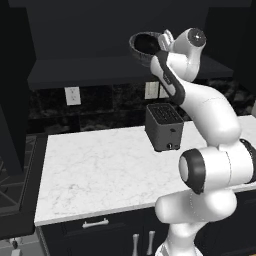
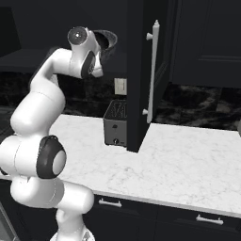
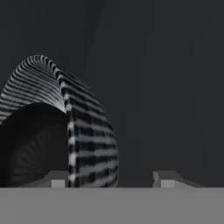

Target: Pick up the bowls on the counter and stack them on top of one another in the open cabinet. Place the smaller bowl on top of the larger bowl.

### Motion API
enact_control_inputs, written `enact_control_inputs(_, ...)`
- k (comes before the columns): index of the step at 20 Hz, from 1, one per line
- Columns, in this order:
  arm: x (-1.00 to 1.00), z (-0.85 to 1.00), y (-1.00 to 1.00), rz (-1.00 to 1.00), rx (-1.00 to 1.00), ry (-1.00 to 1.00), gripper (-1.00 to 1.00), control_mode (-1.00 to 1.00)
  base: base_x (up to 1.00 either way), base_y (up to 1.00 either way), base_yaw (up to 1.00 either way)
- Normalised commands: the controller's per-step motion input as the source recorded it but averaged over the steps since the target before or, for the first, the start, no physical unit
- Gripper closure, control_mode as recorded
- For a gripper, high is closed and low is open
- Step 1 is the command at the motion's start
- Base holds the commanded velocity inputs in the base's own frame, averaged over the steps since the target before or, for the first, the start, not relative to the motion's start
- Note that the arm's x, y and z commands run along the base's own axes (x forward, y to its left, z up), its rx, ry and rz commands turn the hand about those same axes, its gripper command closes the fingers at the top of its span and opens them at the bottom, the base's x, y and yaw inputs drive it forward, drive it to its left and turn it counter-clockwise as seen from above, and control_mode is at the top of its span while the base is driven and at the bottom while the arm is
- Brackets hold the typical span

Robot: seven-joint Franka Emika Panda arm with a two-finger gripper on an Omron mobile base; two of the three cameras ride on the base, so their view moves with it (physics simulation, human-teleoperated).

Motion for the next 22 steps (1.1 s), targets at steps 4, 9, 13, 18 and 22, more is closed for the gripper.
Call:
enact_control_inputs(4, -0.26, 0.27, 0.00, 0.00, 0.00, -0.25, -1.00, -1.00, 0.00, 0.00, 0.00)
enact_control_inputs(9, -0.65, 0.13, 0.00, 0.00, 0.00, -0.35, -1.00, -1.00, 0.00, 0.00, 0.00)
enact_control_inputs(13, -0.97, 0.00, 0.01, 0.00, 0.02, -0.24, -1.00, -1.00, 0.00, 0.00, 0.00)
enact_control_inputs(18, -1.00, -0.01, 0.04, 0.00, 0.01, 0.17, -1.00, -1.00, 0.00, 0.00, 0.00)
enact_control_inputs(22, -1.00, -0.40, 0.00, 0.03, 0.00, 0.38, -1.00, -1.00, 0.00, 0.00, 0.00)
